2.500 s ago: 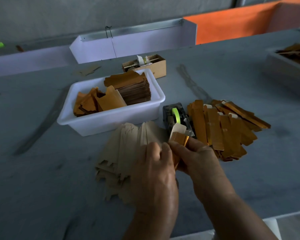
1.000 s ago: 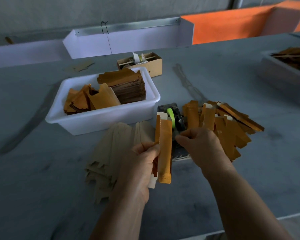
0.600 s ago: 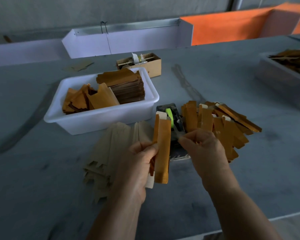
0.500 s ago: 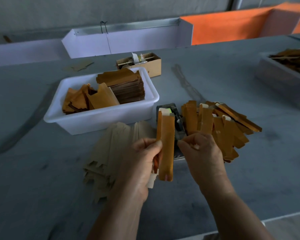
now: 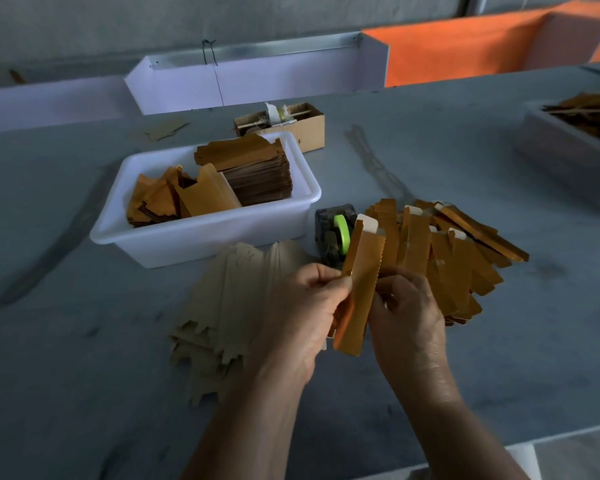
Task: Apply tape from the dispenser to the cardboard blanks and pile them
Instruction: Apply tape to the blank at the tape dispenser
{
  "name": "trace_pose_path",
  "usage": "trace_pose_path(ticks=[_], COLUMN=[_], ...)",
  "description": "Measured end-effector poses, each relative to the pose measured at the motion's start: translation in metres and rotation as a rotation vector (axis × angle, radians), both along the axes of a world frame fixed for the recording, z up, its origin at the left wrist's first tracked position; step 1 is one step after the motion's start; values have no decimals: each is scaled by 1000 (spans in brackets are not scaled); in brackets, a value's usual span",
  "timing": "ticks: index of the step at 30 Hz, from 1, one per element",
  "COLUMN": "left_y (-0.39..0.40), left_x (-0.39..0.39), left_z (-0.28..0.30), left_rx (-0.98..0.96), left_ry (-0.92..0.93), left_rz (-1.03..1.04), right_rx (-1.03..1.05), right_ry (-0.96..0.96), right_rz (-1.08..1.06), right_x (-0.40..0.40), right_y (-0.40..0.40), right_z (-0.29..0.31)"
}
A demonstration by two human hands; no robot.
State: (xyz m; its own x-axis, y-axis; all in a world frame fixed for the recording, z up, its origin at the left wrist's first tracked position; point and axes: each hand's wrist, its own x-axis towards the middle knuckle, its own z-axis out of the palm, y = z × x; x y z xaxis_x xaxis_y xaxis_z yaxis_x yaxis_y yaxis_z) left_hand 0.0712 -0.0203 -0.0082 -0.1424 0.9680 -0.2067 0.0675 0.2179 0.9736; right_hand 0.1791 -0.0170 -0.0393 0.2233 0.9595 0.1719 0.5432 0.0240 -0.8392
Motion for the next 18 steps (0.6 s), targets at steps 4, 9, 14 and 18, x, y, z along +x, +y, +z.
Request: trace_pose_path(ticks=[4,9,14,18], left_y=[1,2,2,-5], left_x=[0,1,-2,0], left_z=[3,6,12,14], left_rx=[-22,-9,-39,-38], left_ry=[-3,67,94,64], left_rz=[3,2,-35,-22], right_rx=[3,39,5,-154], right_ry=[-29,-321,144,365], right_rz=[3,16,147,365], right_x=[0,7,28,34], right_y=[1,-1,-5,-6], right_z=[4,8,29,44])
